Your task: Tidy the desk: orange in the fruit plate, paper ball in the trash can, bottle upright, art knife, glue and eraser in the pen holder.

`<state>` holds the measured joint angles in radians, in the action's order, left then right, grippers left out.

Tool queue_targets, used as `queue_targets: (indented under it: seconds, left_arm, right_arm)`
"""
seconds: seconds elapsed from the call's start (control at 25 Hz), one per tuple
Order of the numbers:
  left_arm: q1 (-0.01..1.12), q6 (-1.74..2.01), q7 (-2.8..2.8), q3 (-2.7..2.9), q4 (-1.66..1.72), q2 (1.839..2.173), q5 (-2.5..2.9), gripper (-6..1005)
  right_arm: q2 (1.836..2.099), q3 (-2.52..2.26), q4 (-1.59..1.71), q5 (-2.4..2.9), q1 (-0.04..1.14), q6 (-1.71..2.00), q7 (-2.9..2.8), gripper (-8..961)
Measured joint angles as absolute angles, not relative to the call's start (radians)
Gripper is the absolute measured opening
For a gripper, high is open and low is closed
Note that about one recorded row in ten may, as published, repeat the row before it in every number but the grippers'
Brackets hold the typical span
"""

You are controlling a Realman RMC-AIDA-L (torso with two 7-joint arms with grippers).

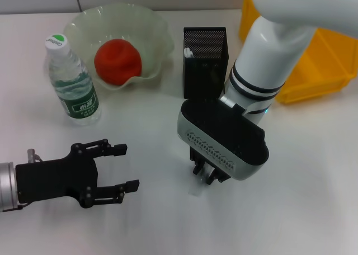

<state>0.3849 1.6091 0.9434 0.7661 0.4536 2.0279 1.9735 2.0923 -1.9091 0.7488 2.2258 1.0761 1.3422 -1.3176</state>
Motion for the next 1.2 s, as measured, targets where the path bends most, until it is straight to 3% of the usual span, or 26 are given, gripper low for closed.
queue_targets:
  seconds: [0.48,1.2]
  left_arm:
    - [0.385,1.612,0.943,0.765,0.463,2.029,1.974,800]
    - [0.373,1.626,0.945,0.745,0.465,2.026,1.968,799]
  right_arm:
    - [2.092,-1.923,0.749,2.226,1.079,1.341,-1.318,158]
    - [2.084,-1.687,0.816,2.237,1.024,1.436,-1.370,137]
